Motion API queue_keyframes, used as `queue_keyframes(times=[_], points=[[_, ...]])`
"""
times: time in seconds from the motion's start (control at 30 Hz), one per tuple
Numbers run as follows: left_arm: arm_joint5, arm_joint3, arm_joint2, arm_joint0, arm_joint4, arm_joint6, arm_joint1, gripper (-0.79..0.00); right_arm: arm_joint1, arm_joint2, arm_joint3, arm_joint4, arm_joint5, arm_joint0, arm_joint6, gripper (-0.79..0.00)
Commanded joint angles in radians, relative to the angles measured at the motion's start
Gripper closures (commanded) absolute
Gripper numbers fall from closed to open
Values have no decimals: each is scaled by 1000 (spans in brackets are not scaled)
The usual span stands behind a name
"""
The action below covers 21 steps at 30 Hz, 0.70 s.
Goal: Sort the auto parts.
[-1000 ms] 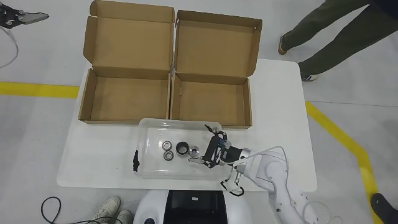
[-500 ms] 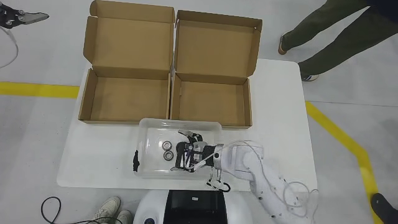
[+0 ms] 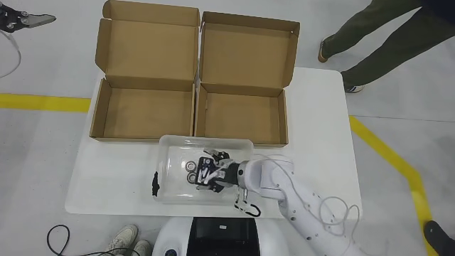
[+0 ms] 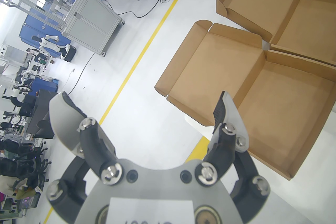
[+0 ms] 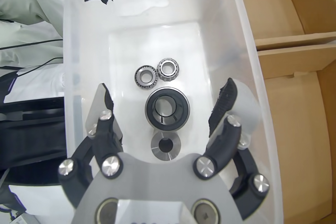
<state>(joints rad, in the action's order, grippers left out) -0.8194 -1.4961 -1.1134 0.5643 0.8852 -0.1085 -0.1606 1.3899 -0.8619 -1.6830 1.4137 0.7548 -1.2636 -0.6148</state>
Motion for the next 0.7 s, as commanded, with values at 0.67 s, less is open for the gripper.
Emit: queue_keyframes(times=[0.67], points=[[0, 0, 0, 0, 0, 0, 0, -785, 19, 113, 68, -49, -116, 103, -242, -388]])
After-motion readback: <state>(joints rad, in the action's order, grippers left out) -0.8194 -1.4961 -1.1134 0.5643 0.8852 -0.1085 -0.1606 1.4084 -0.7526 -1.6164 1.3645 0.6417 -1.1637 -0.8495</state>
